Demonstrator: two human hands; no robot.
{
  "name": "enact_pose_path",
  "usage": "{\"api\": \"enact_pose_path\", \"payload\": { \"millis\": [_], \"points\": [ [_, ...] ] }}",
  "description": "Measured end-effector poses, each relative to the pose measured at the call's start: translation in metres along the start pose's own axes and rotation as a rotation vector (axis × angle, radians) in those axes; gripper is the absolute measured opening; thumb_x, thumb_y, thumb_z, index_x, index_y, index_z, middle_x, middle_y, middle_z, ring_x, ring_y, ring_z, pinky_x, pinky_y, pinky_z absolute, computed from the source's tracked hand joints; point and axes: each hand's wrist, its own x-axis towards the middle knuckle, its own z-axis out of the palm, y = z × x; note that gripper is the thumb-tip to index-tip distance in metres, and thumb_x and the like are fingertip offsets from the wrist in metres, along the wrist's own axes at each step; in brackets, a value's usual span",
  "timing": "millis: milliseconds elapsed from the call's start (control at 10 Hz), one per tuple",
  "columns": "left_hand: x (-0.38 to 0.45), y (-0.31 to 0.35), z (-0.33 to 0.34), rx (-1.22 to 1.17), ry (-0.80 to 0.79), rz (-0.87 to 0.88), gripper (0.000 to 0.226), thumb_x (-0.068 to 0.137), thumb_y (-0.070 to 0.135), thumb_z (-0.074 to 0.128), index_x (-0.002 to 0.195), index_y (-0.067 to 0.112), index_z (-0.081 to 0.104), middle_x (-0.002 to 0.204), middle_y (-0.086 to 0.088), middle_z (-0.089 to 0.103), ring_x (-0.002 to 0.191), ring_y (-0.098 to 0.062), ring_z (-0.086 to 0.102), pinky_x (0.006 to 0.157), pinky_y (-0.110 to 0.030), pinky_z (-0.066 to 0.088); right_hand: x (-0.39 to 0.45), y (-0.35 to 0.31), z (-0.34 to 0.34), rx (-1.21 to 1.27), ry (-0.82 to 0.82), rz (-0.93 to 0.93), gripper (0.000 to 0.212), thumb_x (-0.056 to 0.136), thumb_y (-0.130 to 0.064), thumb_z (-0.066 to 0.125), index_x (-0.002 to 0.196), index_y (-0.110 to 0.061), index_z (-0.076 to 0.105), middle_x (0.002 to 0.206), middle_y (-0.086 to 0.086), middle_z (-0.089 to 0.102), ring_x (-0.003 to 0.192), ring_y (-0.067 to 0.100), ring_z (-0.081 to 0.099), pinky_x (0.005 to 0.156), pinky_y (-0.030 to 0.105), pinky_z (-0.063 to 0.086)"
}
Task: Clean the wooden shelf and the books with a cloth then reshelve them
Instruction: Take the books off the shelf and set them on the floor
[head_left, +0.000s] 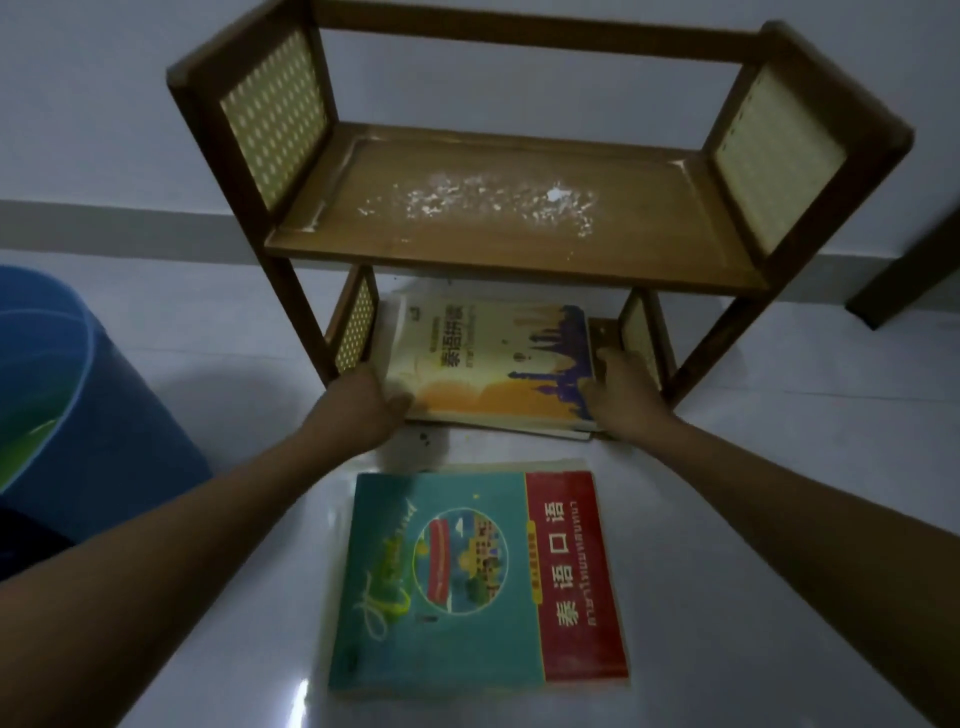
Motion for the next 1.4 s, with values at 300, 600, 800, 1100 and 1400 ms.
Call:
{"api": "enact_pose_path", "payload": {
  "millis": [300, 600, 800, 1100, 1400],
  "points": [
    [0.086, 0.003, 0.024, -0.286, -0.123, -0.392, 0.048, 0.094, 0.04, 0.052, 0.124, 0.002, 0.055, 0.121, -0.007, 0.064, 0.082, -0.009, 0.057, 0.097, -0.033, 0.051, 0.079, 0.007, 0.046, 0.476, -0.03, 0.511, 0.025, 0.099, -0.029, 0.051, 0.093, -0.005, 0.057, 0.06, 0.01, 0.044, 0.047, 0.021, 0.034, 0.048, 0.032, 0.033],
    [0.02, 0.035, -0.006, -0.372, -0.048, -0.361, 0.048, 0.089, 0.058, 0.048, 0.093, 0.012, 0.06, 0.087, -0.01, 0.069, 0.08, -0.023, 0.068, 0.074, -0.041, 0.059, 0.055, 0.029, 0.037, 0.728, 0.086, 0.55, 0.07, 0.087, -0.05, 0.062, 0.138, -0.006, 0.041, 0.12, 0.013, 0.057, 0.09, 0.029, 0.06, 0.064, 0.037, 0.049],
    [-0.065, 0.014, -0.004, -0.256, -0.094, -0.26, 0.052, 0.087, 0.059, 0.047, 0.079, 0.011, 0.065, 0.07, -0.007, 0.071, 0.06, -0.015, 0.069, 0.054, -0.029, 0.057, -0.052, 0.025, 0.039, 0.691, 0.12, 0.413, 0.032, 0.089, -0.043, 0.06, 0.109, -0.019, 0.056, 0.104, 0.008, 0.065, 0.083, 0.024, 0.064, 0.058, 0.031, 0.05],
    [-0.118, -0.035, 0.042, 0.053, -0.124, -0.169, 0.092, 0.06, 0.097, 0.021, 0.066, 0.015, 0.063, 0.059, -0.003, 0.065, 0.049, -0.014, 0.064, 0.053, -0.031, 0.057, -0.115, 0.059, 0.087, 0.415, 0.144, 0.441, 0.039, 0.087, -0.045, 0.061, 0.098, -0.009, 0.053, 0.093, 0.02, 0.062, 0.068, 0.028, 0.06, 0.055, 0.035, 0.051],
    [-0.143, 0.013, -0.042, 0.361, 0.085, -0.03, 0.07, 0.088, 0.068, 0.034, 0.127, 0.012, 0.048, 0.125, -0.009, 0.054, 0.109, -0.025, 0.054, 0.087, -0.038, 0.049, -0.111, -0.051, 0.035, -0.21, -0.117, -0.037, 0.082, 0.094, -0.042, 0.052, 0.152, -0.022, -0.002, 0.159, 0.009, 0.008, 0.145, 0.033, 0.011, 0.114, 0.045, 0.019]
  ]
}}
